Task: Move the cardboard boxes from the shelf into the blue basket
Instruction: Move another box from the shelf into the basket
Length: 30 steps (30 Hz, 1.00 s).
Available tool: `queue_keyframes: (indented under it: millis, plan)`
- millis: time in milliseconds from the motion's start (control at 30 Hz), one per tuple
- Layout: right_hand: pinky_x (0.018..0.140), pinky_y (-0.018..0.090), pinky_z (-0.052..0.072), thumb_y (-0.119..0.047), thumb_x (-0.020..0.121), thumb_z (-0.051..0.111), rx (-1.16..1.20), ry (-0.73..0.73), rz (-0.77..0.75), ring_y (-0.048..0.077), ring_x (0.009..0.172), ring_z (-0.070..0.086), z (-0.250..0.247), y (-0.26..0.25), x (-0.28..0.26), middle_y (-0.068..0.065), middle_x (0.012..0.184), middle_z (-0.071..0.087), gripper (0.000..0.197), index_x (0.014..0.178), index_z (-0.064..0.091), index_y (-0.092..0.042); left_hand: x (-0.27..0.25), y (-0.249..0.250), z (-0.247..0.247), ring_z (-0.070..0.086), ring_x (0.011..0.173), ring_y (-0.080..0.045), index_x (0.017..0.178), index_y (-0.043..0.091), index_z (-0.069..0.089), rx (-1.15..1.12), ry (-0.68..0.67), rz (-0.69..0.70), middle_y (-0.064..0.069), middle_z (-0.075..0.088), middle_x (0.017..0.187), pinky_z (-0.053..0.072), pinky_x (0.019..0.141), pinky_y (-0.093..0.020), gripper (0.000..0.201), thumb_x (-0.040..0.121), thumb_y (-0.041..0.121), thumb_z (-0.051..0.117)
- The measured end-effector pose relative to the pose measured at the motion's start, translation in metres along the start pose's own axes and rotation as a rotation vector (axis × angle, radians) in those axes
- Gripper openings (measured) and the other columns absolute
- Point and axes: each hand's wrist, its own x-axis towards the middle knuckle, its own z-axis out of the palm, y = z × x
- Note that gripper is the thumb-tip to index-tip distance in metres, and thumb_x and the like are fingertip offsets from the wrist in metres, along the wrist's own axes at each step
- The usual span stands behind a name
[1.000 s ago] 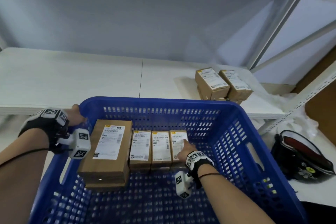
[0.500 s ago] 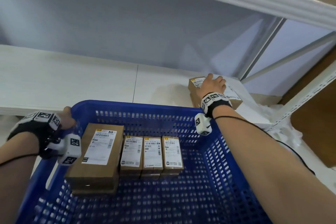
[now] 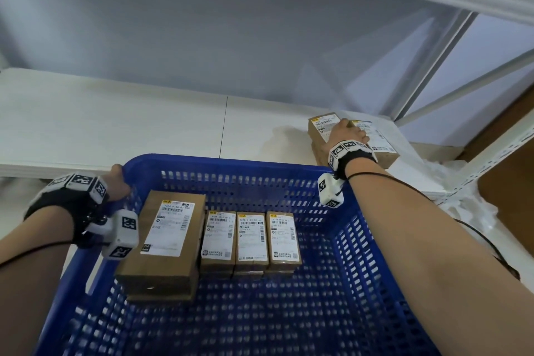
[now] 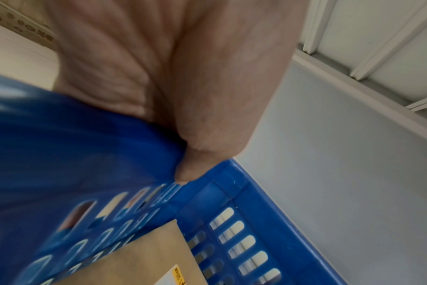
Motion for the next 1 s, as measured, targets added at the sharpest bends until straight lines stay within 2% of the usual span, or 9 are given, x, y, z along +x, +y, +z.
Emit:
queue_keyframes:
  millis: [167,233,300,400,533,633,733,867,1000]
  plan:
    - [0.106,0.058,0.034,-0.05,0.069,0.081,0.164,0.018,-0.021,0.045,0.133,0.03,-0.01,-0.01,-0.028,0.028,0.144,0.025,0.118,0.151,0.007,-0.006,0.01,-0.003,0.002,0.04,0.089,-0.021,0.131,-0.006,0.039,0.122,0.013,0.023,-0.011,0.045,0.089,0.03,0.054,-0.029,0.048,0.088,0.004,0.057]
    - [0.102,0.056,0.037,-0.054,0.065,0.081,0.194,0.024,-0.04,0.042,0.13,0.032,-0.012,-0.01,-0.049,0.024,0.139,0.028,0.114,0.147,0.019,-0.004,0.01,-0.003,0.003,0.043,0.089,-0.022,0.13,-0.008,0.039,0.134,0.017,0.025,-0.014,0.044,0.096,0.029,0.057,-0.031,0.048,0.087,0.003,0.058]
    - [0.099,0.051,0.04,-0.058,0.062,0.08,0.219,0.042,-0.067,0.038,0.126,0.034,-0.01,-0.006,-0.073,0.019,0.134,0.031,0.106,0.139,0.03,-0.005,0.009,-0.003,0.003,0.05,0.094,-0.025,0.13,-0.008,0.04,0.147,0.016,0.037,-0.015,0.044,0.097,0.03,0.067,-0.03,0.047,0.087,0.003,0.058]
    - [0.102,0.052,0.039,-0.056,0.059,0.081,0.296,0.019,-0.057,0.035,0.129,0.032,0.004,0.002,-0.109,0.016,0.136,0.029,0.111,0.139,0.025,-0.004,0.008,-0.003,0.003,0.056,0.111,-0.034,0.13,-0.009,0.04,0.142,0.023,0.039,-0.019,0.05,0.102,0.029,0.076,-0.029,0.047,0.088,0.001,0.057]
    - [0.108,0.057,0.034,-0.053,0.059,0.082,0.283,-0.194,0.014,0.037,0.135,0.027,0.043,0.02,-0.132,0.017,0.143,0.025,0.118,0.144,0.017,-0.002,0.004,0.001,0.002,0.053,0.12,-0.039,0.129,-0.013,0.04,0.156,0.026,0.037,-0.017,0.041,0.095,0.027,0.076,-0.03,0.046,0.088,0.001,0.057]
    - [0.115,0.047,0.03,-0.044,0.066,0.083,0.185,-0.392,0.064,0.036,0.139,0.023,0.067,0.041,-0.14,0.02,0.146,0.02,0.119,0.146,0.008,0.002,0.001,0.002,0.0,0.052,0.121,-0.039,0.13,-0.013,0.039,0.168,0.026,0.044,-0.017,0.04,0.096,0.026,0.077,-0.029,0.046,0.088,0.001,0.056]
    - [0.11,0.046,0.037,-0.039,0.066,0.084,0.154,-0.467,0.204,0.035,0.135,0.031,0.093,0.062,-0.141,0.016,0.14,0.028,0.109,0.143,0.018,-0.001,0.001,0.0,0.0,0.051,0.122,-0.039,0.131,-0.011,0.038,0.176,0.029,0.047,-0.016,0.04,0.097,0.027,0.078,-0.029,0.048,0.089,0.003,0.055]
    - [0.107,0.045,0.039,-0.056,0.065,0.077,0.024,-0.498,0.285,0.036,0.131,0.036,0.132,0.077,-0.131,0.015,0.141,0.035,0.107,0.145,0.03,-0.003,0.002,-0.001,0.0,0.052,0.122,-0.038,0.132,-0.009,0.038,0.205,0.031,0.05,-0.021,0.049,0.104,0.028,0.078,-0.029,0.047,0.09,0.006,0.054]
    - [0.105,0.046,0.041,-0.051,0.057,0.078,-0.057,-0.56,0.241,0.036,0.128,0.045,0.164,0.085,-0.125,0.015,0.14,0.046,0.103,0.14,0.041,-0.005,0.007,-0.004,0.001,0.053,0.121,-0.038,0.131,-0.008,0.038,0.258,0.025,0.051,-0.028,0.054,0.125,0.029,0.078,-0.028,0.048,0.091,0.011,0.055]
